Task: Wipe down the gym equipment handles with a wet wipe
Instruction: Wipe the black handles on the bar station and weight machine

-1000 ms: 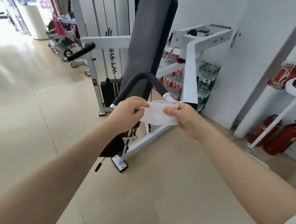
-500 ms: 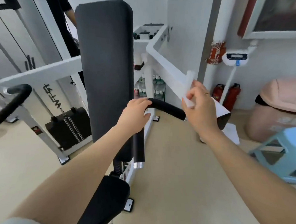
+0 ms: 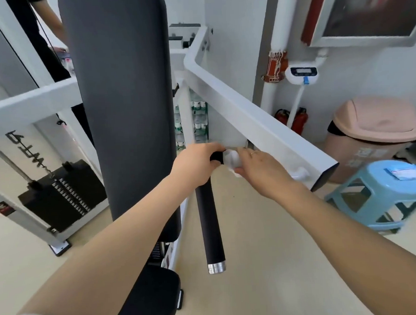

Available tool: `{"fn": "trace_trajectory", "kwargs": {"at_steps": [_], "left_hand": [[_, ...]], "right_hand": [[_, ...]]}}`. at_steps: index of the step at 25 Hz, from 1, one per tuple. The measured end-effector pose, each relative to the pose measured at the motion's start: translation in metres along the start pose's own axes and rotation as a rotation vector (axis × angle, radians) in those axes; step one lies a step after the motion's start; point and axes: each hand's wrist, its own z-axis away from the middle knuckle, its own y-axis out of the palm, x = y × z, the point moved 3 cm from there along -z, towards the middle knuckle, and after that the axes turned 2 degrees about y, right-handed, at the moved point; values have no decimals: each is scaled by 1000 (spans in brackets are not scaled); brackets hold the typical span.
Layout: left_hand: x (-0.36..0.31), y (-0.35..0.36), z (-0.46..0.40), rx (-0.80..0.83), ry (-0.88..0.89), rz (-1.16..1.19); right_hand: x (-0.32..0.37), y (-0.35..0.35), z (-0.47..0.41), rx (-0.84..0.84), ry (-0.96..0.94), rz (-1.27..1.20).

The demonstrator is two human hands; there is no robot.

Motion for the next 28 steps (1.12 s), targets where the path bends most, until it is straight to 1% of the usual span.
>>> {"fn": "trace_trajectory", "kwargs": {"at_steps": [2,4,6,8,9,11,13,14,16,17,18,19,20,21,22,23,25,27,28], "left_hand": [[3,0,-1,-2,-1,0],[5,0,0,-26,-14,30],[7,0,1,-44,-29,57],[8,1,1,-46,-37,58],[7,1,1,-43,-40,53],[6,0,1,-47,-44,55],[6,1,3,-60,-54,59],[6,2,5,-62,-55,57],[6,2,5,-70,-52,62],[6,2,5,-71,-55,72],[7,2,4,-71,-62,81],[8,3,4,-70,-67,88],[8,4,4,-72,-70,94],[8,5,5,-77,-72,102],[9,5,6,-86,-78,112],[9,6,6,-96,-84,120],[9,6,6,-102,-90,124],[10,4,4,-91,-89,143],[10,2,3,-77,-90,167]], "right_hand": [[18,-1,-12,-65,-59,-4],[7,-3,-7,-120,-79,66],[-16,-1,15,-154,-7,179],[-29,4,28,-107,97,274],[-27,3,26,-79,120,282],[-15,-5,13,-77,109,238],[-14,-11,5,-47,94,145],[-17,-12,6,-28,92,56],[-26,-11,10,-47,103,-197],[-28,-11,13,-88,122,-301],[-29,-13,14,-168,157,-364],[-27,-15,17,-284,184,-380],[-23,-15,22,-415,177,-345],[-19,-12,26,-532,129,-263],[-15,-5,30,-583,64,-165],[-13,4,33,-584,13,-78],[-9,21,30,-446,2,2],[1,15,9,-274,19,-39],[7,9,-2,-197,-14,-78]]}}
